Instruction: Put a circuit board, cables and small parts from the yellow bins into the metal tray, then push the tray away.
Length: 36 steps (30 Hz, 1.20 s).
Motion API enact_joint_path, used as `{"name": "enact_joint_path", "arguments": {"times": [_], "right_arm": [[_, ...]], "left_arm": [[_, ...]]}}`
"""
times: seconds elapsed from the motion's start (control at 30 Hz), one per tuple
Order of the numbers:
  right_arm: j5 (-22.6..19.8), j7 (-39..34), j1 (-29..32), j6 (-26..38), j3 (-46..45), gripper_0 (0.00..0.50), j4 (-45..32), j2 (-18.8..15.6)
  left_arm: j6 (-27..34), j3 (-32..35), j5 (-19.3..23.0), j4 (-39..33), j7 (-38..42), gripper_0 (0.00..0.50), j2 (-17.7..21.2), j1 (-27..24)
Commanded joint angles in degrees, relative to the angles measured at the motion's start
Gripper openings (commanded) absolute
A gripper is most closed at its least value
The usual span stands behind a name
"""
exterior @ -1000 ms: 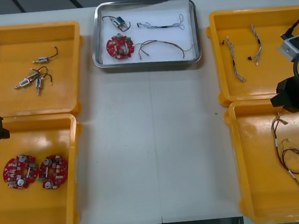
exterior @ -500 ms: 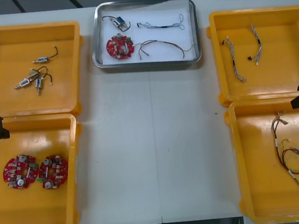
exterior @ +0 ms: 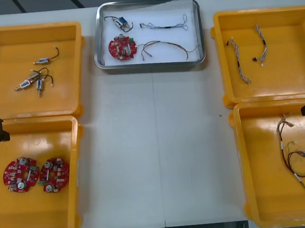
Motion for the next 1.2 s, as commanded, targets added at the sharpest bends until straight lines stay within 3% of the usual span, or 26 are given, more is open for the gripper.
{"name": "enact_joint_path", "arguments": {"times": [0.03,1.2], "right_arm": [[-0.7,0.8,1.7,-0.5,-1.9,0.500,-1.3,-2.1],[-0.7,0.8,1.7,-0.5,-1.9,0.500,-1.3,-2.1]], "left_arm": [[-0.4,1.0,0.4,-0.3,-1.8,0.500,2.7,0.8],[-0.4,1.0,0.4,-0.3,-1.8,0.500,2.7,0.8]]}}
